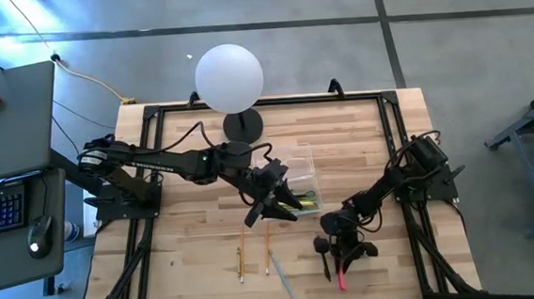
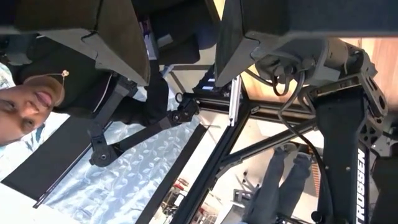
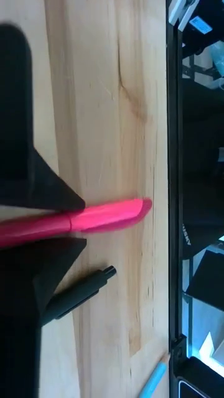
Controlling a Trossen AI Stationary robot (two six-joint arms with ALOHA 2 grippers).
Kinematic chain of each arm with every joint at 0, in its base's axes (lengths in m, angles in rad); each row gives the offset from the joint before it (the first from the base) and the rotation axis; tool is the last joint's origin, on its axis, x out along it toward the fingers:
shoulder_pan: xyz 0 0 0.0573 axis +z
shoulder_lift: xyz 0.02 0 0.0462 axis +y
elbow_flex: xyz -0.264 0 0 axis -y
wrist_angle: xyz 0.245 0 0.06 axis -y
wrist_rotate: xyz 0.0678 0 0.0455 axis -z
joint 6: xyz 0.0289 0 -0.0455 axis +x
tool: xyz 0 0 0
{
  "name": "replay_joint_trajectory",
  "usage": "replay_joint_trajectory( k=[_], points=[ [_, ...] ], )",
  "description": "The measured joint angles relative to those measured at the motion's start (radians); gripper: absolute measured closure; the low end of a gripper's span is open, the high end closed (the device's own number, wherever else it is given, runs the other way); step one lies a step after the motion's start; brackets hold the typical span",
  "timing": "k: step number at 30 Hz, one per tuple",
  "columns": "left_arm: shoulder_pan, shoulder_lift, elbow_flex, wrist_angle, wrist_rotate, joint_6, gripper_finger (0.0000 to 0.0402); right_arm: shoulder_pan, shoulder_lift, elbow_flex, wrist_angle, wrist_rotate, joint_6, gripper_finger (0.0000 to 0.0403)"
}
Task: Pick & place school supplies into a supply box
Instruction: Put the pink pen into the transparent supply box
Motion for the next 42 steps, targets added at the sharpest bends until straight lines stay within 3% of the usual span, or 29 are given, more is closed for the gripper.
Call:
replay_joint_trajectory(
  k=[5,10,16,25,33,42],
  points=[
    [0.0,0.0,0.0,0.001,0.0,-0.022,0.0188,0.003,0.001,0.0,0.0,-0.01,0.07,0.0392],
    [0.0,0.0,0.0,0.001,-0.001,-0.026,0.0188,0.035,-0.001,-0.002,0.012,0.048,0.204,0.0357],
    [0.0,0.0,0.0,0.001,-0.049,-0.028,0.0188,0.066,0.002,-0.004,0.073,0.12,0.145,0.0313],
    [0.0,0.0,0.0,0.001,-0.051,-0.057,0.0188,0.065,0.033,-0.003,0.138,0.087,0.135,0.0318],
    [0.0,0.0,0.0,0.001,-0.054,-0.058,0.0188,0.067,0.163,0.001,0.361,0.03,0.189,0.032],
    [0.0,0.0,0.0,-0.002,-0.053,-0.058,0.0188,0.057,0.173,0.002,0.358,0.032,0.16,0.0321]
  ],
)
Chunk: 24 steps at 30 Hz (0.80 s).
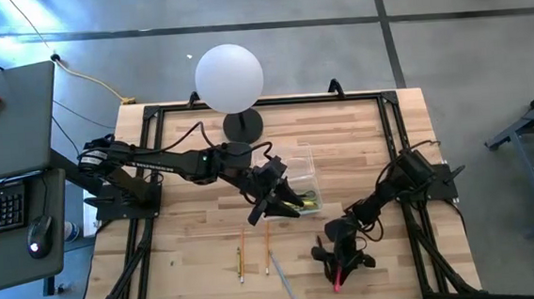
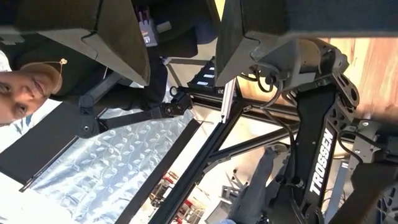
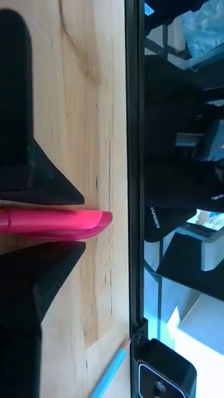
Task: Pick & place school supplies into a supply box
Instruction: Put the pink pen into the transparent supply box
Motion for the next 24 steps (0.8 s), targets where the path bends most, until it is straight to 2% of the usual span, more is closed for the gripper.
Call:
replay_joint_trajectory(
  k=[5,10,13,16,19,24],
  points=[
    [0.0,0.0,0.0,-0.001,0.0,0.0,0.0188,-0.002,0.001,0.0,0.004,-0.005,-0.004,0.0331],
    [0.0,0.0,0.0,-0.001,0.0,0.0,0.0188,-0.004,0.007,-0.003,0.029,-0.029,0.029,0.0384],
    [0.0,0.0,0.0,0.002,0.001,-0.022,0.0188,-0.012,0.012,-0.005,0.102,-0.074,0.168,0.0391],
    [0.0,-0.003,0.0,0.026,0.011,-0.058,0.0188,-0.012,0.004,-0.007,0.193,-0.076,0.328,0.0391],
    [0.0,-0.02,0.001,0.058,0.047,-0.069,0.0188,-0.012,-0.039,-0.009,0.172,-0.081,0.343,0.0402],
    [-0.008,-0.05,0.001,0.06,0.065,-0.06,0.0188,-0.007,-0.15,-0.008,0.004,0.048,0.25,0.0402]
  ],
)
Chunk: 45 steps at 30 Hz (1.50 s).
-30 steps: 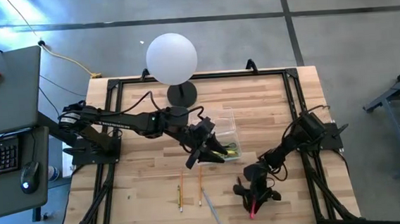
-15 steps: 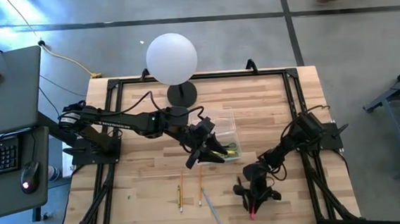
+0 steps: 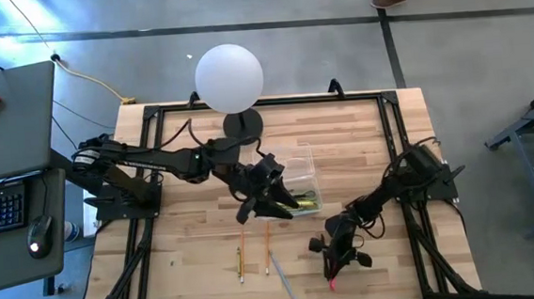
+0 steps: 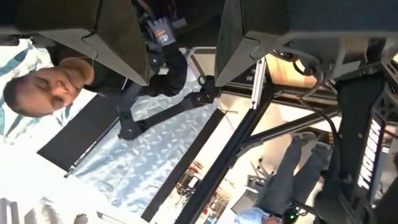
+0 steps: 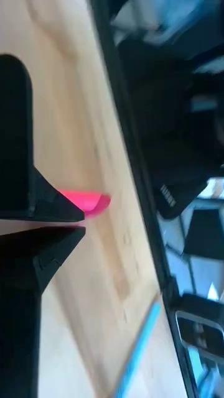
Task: Pick & place school supplies into a supply box
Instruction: Put the pink pen into the transparent supply box
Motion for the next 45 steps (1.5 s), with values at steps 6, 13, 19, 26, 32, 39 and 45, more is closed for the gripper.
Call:
replay_joint_trajectory(
  k=[6,13,19,26,32,39,45],
  points=[
    [-0.001,-0.004,0.0,0.0,-0.001,0.014,0.0188,0.011,-0.032,0.003,-0.118,0.092,-0.102,0.0402],
    [-0.001,-0.004,0.0,-0.001,-0.004,0.014,0.0188,0.023,-0.058,0.002,-0.128,0.08,-0.089,0.0384],
    [-0.001,-0.004,0.0,0.001,-0.004,0.006,0.0188,0.021,-0.097,0.002,-0.127,0.086,-0.091,0.0351],
    [-0.001,-0.004,0.0,0.0,-0.028,-0.002,0.0188,0.032,-0.242,0.003,-0.254,0.285,-0.003,0.031],
    [-0.001,-0.004,0.0,0.0,-0.054,0.001,0.0188,0.117,-0.47,0.003,-0.535,0.6,0.263,0.0309],
    [0.0,-0.004,0.0,0.0,-0.082,0.04,0.0188,0.333,-0.533,0.003,-0.594,0.905,0.491,0.0324],
    [0.0,-0.004,0.0,-0.001,-0.083,0.042,0.0188,0.495,-0.509,0.003,-0.616,1.174,0.719,0.032]
  ],
)
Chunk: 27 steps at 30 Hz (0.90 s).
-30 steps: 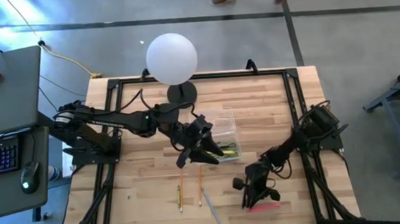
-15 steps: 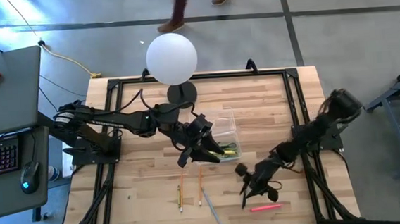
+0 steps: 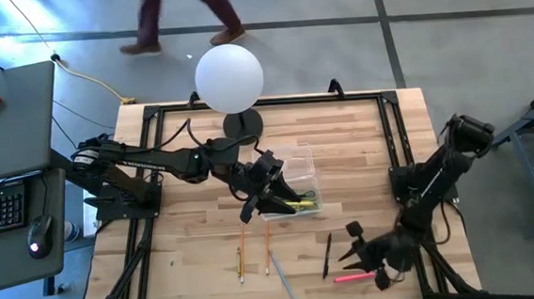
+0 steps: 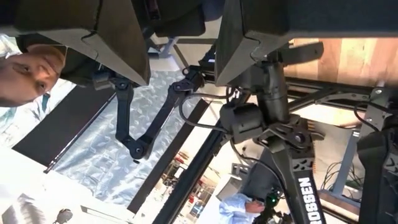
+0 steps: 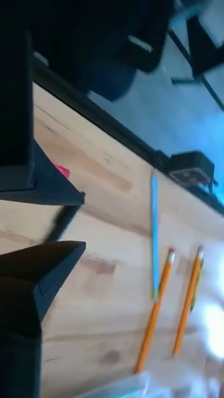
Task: Pick & place school supplies into a supply box
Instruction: Put the pink pen into the transparent supply box
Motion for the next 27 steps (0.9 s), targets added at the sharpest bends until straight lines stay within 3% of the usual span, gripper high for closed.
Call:
replay_joint_trajectory(
  k=[5,10,16,20,27],
  points=[
    [0.0,0.0,0.0,0.0,-0.021,0.002,0.0188,0.11,0.062,0.0,-0.013,0.165,0.162,0.0315],
    [0.0,0.0,0.0,0.0,-0.032,0.002,0.0188,0.168,0.204,0.0,0.113,0.192,0.214,0.0313],
    [0.0,0.0,-0.001,0.001,-0.033,-0.002,0.0188,0.174,0.383,0.002,0.368,0.227,0.117,0.0313],
    [0.0,0.0,-0.001,0.001,-0.033,-0.003,0.0188,0.174,0.457,0.004,0.385,0.297,0.12,0.0313],
    [-0.001,0.001,-0.001,0.0,-0.031,-0.008,0.0188,0.168,0.536,0.004,0.437,0.287,0.19,0.0313]
  ],
)
